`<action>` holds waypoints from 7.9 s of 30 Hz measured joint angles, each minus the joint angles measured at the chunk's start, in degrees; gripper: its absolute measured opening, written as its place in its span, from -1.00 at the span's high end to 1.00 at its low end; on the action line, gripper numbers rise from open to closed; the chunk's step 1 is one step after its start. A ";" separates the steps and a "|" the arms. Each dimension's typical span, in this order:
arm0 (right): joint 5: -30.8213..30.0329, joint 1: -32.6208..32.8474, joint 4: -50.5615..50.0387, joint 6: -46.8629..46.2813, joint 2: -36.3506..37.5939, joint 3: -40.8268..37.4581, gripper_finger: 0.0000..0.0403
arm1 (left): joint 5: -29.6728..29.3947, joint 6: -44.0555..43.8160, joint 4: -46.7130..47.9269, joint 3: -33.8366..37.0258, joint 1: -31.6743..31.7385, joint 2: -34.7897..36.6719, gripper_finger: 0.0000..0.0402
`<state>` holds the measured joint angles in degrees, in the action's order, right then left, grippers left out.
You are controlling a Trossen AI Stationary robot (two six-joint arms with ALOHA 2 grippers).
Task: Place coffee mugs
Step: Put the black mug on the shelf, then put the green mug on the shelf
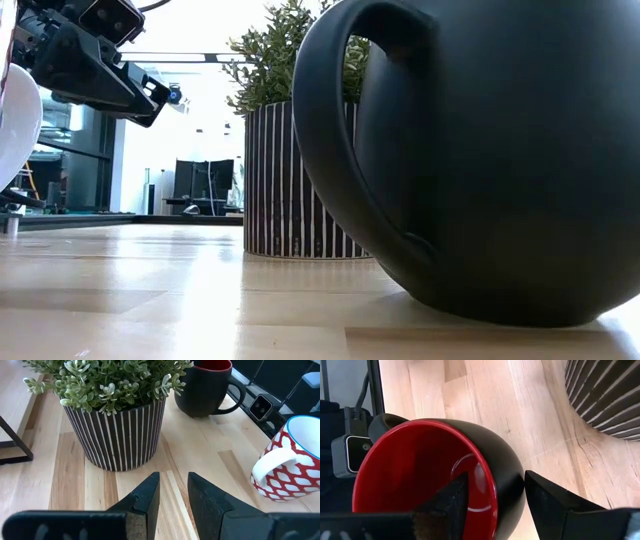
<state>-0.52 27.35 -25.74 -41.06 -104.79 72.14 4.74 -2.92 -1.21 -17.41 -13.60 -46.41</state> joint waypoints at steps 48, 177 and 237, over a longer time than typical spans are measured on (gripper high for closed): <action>-34.15 6.64 -62.06 -23.42 8.81 10.25 1.00 | -1.03 0.00 -0.14 0.00 0.01 0.02 0.55; -18.50 -50.13 -43.10 20.09 18.03 -3.65 1.00 | -0.79 -0.02 -0.07 -0.02 -0.01 0.00 0.55; -23.32 -50.18 -44.76 20.55 18.60 -3.54 0.49 | -0.79 -1.49 0.04 -0.02 -0.01 0.00 0.55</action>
<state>-23.83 -22.83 -70.50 -20.51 -86.19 68.60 3.95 -4.40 -1.17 -17.43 -13.61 -46.41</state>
